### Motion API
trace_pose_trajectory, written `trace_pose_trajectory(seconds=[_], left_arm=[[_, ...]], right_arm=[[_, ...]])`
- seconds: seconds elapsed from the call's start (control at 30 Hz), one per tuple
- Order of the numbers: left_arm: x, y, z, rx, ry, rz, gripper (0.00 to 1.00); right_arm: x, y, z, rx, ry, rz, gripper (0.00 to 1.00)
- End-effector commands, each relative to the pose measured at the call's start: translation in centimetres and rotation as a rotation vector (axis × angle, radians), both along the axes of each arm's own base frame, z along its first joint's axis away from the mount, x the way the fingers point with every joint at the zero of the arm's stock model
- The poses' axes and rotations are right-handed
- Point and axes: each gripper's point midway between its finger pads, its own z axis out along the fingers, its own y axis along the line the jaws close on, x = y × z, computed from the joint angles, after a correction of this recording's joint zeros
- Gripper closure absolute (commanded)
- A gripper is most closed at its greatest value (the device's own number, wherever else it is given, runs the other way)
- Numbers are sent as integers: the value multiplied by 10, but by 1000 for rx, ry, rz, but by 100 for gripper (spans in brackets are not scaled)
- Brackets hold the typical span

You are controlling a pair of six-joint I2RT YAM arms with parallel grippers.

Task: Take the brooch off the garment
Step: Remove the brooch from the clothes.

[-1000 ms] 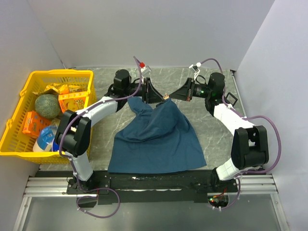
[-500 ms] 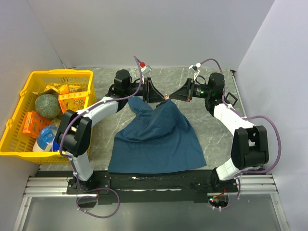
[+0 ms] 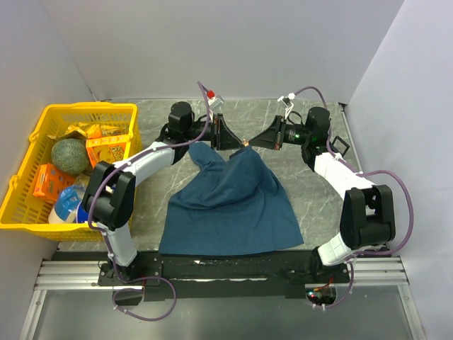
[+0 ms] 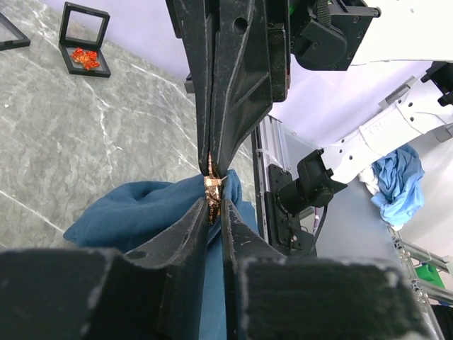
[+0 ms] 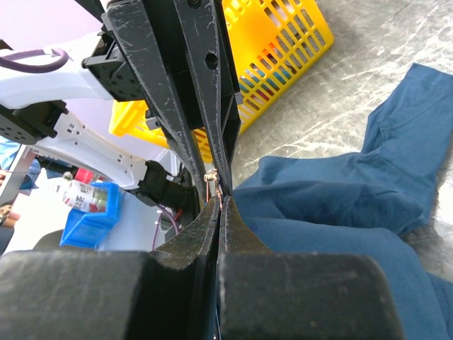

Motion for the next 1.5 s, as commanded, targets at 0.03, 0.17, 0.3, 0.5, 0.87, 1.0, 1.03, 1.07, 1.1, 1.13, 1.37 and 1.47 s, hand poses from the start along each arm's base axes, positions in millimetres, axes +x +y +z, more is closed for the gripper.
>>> trace_pose_trajectory(seconds=[0.03, 0.17, 0.3, 0.5, 0.87, 1.0, 1.03, 1.07, 1.1, 1.13, 1.37, 1.47], left_arm=[[-1, -6, 18, -31, -61, -29, 87], [-1, -8, 18, -32, -59, -37, 93], [-4, -10, 20, -34, -59, -48, 99], [-5, -9, 19, -34, -60, -48, 99], [-8, -9, 19, -39, -56, -53, 99], [-9, -10, 17, -39, -51, -54, 99], [-8, -10, 17, -38, -50, -53, 99], [-9, -10, 17, -37, -50, -54, 99], [-9, -9, 16, -35, -52, -49, 99], [-10, -9, 16, -34, -54, -49, 99], [-16, -8, 20, -25, -83, -38, 99], [-19, -8, 21, -19, -89, -41, 99]], right_arm=[[0, -4, 10, 0, -61, -17, 100], [0, -2, 8, -2, -62, -14, 100], [0, -2, 6, -6, -53, -9, 100], [4, -6, 8, 6, -28, 19, 83], [8, -23, 15, 55, -4, 10, 61], [5, -22, 17, 72, -4, 30, 58], [4, -22, 17, 72, -4, 30, 58], [3, -21, 17, 71, -8, 33, 55], [2, -22, 19, 71, -17, 30, 54], [0, -21, 19, 69, -20, 33, 53], [-6, -14, 17, 44, -60, 36, 51], [-8, -9, 16, 41, -57, 50, 51]])
